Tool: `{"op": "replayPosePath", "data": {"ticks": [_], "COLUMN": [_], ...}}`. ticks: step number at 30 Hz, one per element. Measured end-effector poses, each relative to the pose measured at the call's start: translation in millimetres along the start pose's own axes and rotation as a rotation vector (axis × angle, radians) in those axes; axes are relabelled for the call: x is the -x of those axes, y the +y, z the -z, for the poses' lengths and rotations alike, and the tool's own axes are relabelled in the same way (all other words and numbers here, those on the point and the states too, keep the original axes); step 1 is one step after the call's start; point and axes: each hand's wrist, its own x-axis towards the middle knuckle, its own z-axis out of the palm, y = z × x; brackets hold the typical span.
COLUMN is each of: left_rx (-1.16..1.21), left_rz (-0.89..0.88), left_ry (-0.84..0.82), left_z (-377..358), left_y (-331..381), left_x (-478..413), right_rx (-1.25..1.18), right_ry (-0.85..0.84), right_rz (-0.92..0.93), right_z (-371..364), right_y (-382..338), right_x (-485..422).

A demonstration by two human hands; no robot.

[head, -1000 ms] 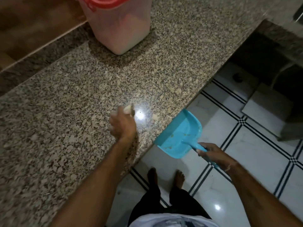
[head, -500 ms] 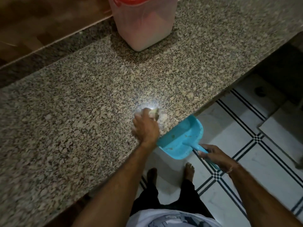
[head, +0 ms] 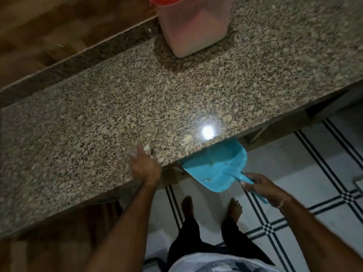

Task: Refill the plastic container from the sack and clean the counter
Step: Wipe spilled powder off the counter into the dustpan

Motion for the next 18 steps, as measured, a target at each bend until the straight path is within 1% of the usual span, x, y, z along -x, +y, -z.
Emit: {"op": "replayPosePath", "data": {"ticks": [6, 9, 11, 14, 16, 18], "left_rx": [0.078, 0.109, 0.169, 0.358, 0.389, 0.378], "left_rz": [-0.161, -0.232, -0.272, -0.231, -0.234, -0.304], "left_ry": [-0.081, -0.117, -0.170, -0.309, -0.362, -0.387], "left_z": [-31, -35, -34, -36, -40, -40], "left_y": [104, 139, 140, 119, 101, 97], "left_x": [46, 55, 44, 16, 1, 3], "right_rx": [-0.025, -0.031, -0.029, -0.024, -0.025, -0.036], "right_ry": [-0.023, -0.012, 0.002, -0.017, -0.023, -0.038], "right_rz": [-0.001, -0.016, -0.023, -0.020, -0.023, -0.019], "right_z": [23, 26, 24, 19, 14, 7], "right_y": [6, 11, 14, 16, 18, 17], "right_x": [4, 7, 7, 6, 4, 3]}}
